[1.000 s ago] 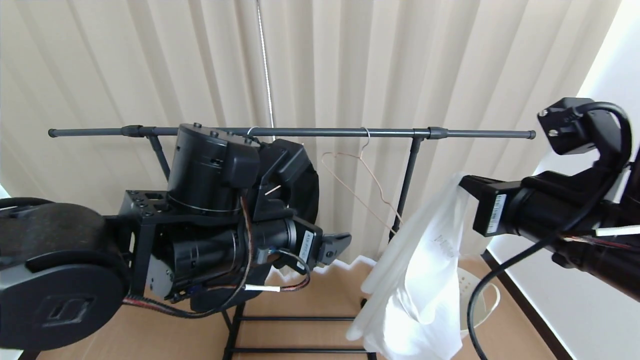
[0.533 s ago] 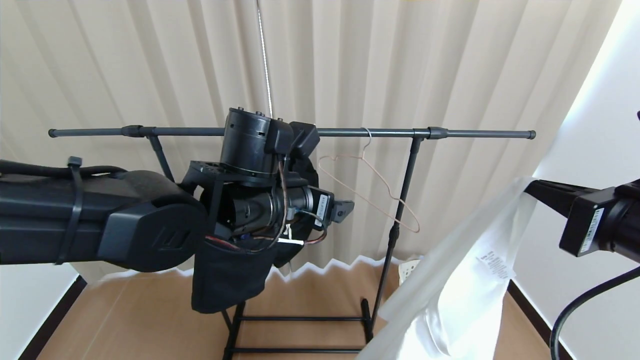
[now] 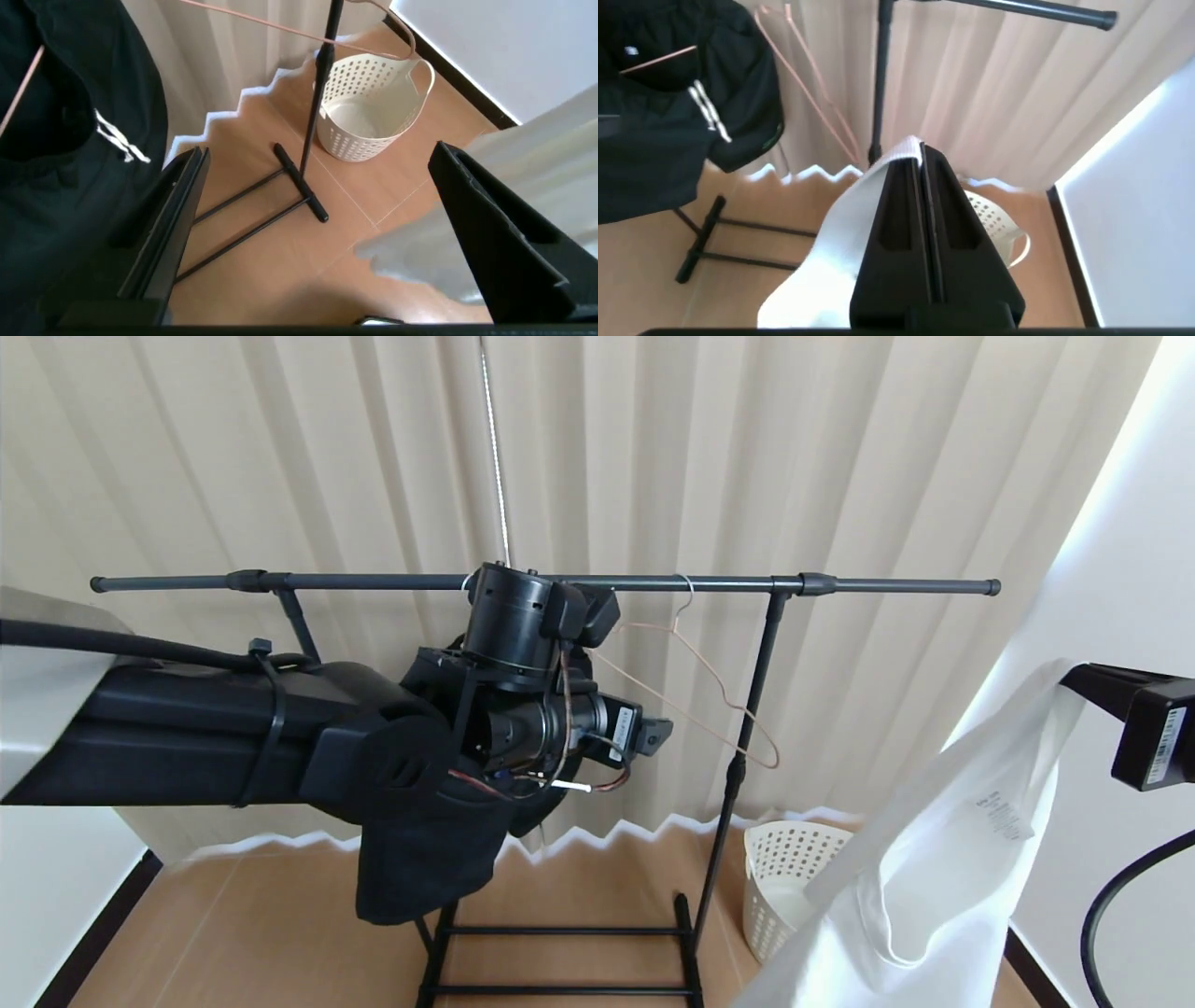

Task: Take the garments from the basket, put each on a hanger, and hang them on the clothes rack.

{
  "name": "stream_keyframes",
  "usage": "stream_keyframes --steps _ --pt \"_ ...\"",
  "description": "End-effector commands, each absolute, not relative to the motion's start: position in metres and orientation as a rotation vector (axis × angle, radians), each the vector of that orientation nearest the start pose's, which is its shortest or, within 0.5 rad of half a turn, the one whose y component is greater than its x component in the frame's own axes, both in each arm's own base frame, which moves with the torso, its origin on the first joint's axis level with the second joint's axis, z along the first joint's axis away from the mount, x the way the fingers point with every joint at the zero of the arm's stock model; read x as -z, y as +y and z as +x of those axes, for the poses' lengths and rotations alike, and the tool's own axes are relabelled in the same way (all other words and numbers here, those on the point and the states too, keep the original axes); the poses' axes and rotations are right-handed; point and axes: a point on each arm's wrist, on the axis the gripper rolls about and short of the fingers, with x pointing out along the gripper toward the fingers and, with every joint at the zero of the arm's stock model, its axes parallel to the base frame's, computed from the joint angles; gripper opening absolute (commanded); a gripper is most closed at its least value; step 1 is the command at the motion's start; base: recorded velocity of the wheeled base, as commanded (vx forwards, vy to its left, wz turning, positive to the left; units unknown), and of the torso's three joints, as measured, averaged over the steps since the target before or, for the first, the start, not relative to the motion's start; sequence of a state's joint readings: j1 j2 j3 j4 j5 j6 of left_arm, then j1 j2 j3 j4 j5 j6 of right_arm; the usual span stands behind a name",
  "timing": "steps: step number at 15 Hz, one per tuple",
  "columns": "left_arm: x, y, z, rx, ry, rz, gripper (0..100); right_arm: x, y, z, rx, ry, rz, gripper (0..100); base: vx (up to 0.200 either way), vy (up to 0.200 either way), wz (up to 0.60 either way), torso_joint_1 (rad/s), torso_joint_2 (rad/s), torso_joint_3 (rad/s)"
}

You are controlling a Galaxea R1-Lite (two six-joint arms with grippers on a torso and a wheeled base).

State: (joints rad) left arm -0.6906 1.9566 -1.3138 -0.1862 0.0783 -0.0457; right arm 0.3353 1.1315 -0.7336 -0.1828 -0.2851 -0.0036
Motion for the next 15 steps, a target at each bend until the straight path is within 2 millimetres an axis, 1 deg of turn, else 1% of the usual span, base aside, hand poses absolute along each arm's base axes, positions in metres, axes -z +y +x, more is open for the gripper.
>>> stream_keyframes --steps 1,3,6,15 --pt "-0.18 -0.254 0.307 0.594 0.456 0.133 100 -0.248 0.041 0.165 -0.012 0.228 -0.071 0 0.0 0.0 0.0 0.0 0.0 0.0" --pt "-0.176 -0.257 0.31 0.591 0.462 0.139 100 -0.249 0.036 0.176 0.009 0.236 -0.06 0 0.0 0.0 0.0 0.0 0.0 0.0" --pt "-0.173 -0.256 0.309 0.587 0.471 0.144 100 -0.25 0.031 0.183 0.044 0.241 -0.055 0 0.0 0.0 0.0 0.0 0.0 0.0" --pt "-0.172 -0.256 0.309 0.582 0.473 0.144 100 -0.25 0.031 0.184 0.044 0.243 -0.055 0 0.0 -0.2 0.0 0.004 0.0 0.002"
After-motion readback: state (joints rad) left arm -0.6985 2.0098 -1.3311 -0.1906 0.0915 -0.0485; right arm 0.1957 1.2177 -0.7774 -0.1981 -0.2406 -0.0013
